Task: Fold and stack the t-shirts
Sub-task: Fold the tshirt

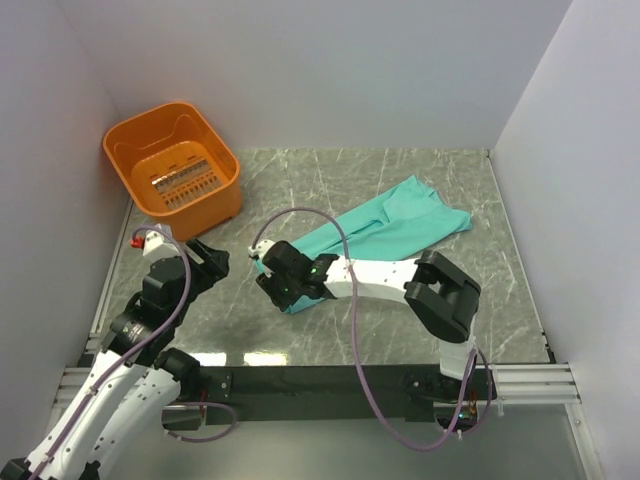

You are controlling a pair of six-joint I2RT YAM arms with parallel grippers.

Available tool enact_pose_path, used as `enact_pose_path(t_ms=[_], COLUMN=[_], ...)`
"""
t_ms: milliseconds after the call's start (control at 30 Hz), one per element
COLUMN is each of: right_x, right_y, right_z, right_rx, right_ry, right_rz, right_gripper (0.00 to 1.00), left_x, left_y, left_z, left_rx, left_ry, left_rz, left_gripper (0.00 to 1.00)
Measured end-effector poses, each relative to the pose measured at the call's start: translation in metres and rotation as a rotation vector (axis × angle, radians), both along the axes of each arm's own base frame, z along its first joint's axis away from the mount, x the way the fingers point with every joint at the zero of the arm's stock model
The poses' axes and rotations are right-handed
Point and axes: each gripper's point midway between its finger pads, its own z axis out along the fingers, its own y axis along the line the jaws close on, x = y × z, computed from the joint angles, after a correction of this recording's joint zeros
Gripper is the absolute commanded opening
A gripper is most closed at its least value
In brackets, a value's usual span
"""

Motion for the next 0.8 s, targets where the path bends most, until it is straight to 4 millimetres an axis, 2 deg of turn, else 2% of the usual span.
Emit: enact_pose_path(t_ms=[133,333,433,667,800], right_x=[0.003,0.007,0.009,0.011,0.004], right_y=[0.000,-0.011,-0.016,-0.018,-0.019], right_z=[-0.012,-0.027,-0.030,-0.030,-0.029], right_rx=[-0.048,-0.125,-0.149,-0.169,-0.182], right_ry=[-0.028,-0.058,-0.074,-0.098,-0.114], right_rz=[-0.022,-0.046,-0.051,-0.037,0.004], right_gripper=[0.48,0.46,0.39,0.12,0.08], left_x=[-0.001,-0.001,-0.001,-0.001,-0.002], left_y=[0.001,0.000,0.000,0.000,0.000], left_z=[0.002,0.002,0.002,0.003,0.004], left_rx=[-0.003,-0.004,-0.004,-0.005,-0.009], left_ry=[-0.007,-0.009,-0.010,-0.011,-0.018], left_rz=[0.000,-0.001,-0.001,-0.002,-0.004], left_gripper=[0.76,0.76,0.76,0.76,0.76])
